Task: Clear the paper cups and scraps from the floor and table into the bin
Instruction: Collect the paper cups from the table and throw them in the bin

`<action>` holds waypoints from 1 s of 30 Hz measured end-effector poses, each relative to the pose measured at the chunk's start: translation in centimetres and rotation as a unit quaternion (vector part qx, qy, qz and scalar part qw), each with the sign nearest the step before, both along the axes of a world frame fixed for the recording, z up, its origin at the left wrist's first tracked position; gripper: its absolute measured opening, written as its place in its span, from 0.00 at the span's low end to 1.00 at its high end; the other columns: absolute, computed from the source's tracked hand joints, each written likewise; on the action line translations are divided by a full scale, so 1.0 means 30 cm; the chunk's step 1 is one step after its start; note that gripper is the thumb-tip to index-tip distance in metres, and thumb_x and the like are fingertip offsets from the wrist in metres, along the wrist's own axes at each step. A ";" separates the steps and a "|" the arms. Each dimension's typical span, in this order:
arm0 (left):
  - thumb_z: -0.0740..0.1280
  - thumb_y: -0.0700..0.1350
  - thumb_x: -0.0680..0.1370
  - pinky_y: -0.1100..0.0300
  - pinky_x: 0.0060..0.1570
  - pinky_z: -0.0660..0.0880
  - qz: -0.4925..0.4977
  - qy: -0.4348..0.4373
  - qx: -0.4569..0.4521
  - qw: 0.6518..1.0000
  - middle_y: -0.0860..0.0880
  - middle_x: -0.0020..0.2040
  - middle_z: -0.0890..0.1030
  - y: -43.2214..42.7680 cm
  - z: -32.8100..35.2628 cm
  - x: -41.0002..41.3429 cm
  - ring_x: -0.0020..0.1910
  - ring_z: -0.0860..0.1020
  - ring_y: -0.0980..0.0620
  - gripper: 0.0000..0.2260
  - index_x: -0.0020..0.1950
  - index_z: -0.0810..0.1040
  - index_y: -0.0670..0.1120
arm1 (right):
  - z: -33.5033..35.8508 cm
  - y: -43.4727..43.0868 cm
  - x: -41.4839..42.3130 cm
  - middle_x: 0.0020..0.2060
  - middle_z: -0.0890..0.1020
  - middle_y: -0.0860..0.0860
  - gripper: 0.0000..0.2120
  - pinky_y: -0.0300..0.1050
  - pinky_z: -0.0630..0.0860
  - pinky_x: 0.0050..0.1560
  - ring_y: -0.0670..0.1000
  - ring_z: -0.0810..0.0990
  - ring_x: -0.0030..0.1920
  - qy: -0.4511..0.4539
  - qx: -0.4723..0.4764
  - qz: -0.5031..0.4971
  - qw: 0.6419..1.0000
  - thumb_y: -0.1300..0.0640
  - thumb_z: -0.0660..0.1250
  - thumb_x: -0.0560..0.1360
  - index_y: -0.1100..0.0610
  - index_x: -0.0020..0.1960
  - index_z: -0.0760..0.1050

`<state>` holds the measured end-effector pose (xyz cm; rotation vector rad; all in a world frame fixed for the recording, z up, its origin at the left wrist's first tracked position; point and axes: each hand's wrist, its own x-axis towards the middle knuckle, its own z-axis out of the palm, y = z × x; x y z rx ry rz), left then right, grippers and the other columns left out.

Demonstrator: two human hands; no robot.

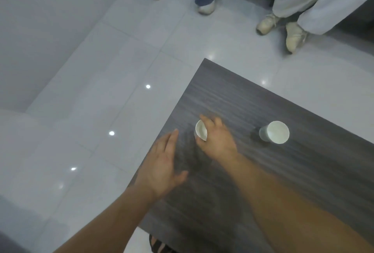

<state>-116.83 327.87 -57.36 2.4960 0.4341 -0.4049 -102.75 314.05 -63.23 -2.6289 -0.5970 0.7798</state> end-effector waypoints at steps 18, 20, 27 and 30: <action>0.71 0.62 0.68 0.52 0.56 0.75 -0.009 0.025 -0.121 0.992 0.51 0.61 0.75 -0.166 0.076 0.232 0.56 0.77 0.49 0.37 0.71 0.59 0.57 | 0.029 -0.509 0.194 0.77 0.49 0.54 0.38 0.63 0.63 0.69 0.65 0.51 0.75 0.002 -0.138 -0.167 0.976 0.44 0.69 0.74 0.43 0.77 0.52; 0.69 0.64 0.68 0.51 0.58 0.75 -0.027 0.021 -0.125 0.992 0.51 0.64 0.73 -0.176 0.102 0.223 0.58 0.76 0.49 0.39 0.73 0.52 0.61 | 0.018 -0.500 0.155 0.73 0.59 0.57 0.32 0.57 0.68 0.64 0.66 0.63 0.68 0.020 -0.093 -0.194 0.976 0.50 0.69 0.75 0.48 0.76 0.61; 0.69 0.61 0.70 0.52 0.57 0.73 -0.053 -0.051 -0.076 0.994 0.50 0.61 0.73 -0.206 0.234 0.147 0.58 0.73 0.50 0.33 0.72 0.63 0.56 | 0.252 -0.410 -0.135 0.65 0.68 0.54 0.33 0.51 0.71 0.64 0.58 0.72 0.62 -0.040 0.069 -0.224 0.971 0.54 0.71 0.71 0.48 0.74 0.65; 0.71 0.60 0.68 0.53 0.56 0.73 -0.069 -0.091 -0.047 0.992 0.48 0.58 0.72 -0.230 0.328 0.056 0.57 0.71 0.48 0.33 0.70 0.67 0.54 | 0.416 -0.407 -0.286 0.66 0.69 0.51 0.33 0.47 0.70 0.63 0.54 0.71 0.64 -0.074 0.100 -0.225 0.966 0.53 0.72 0.71 0.48 0.74 0.65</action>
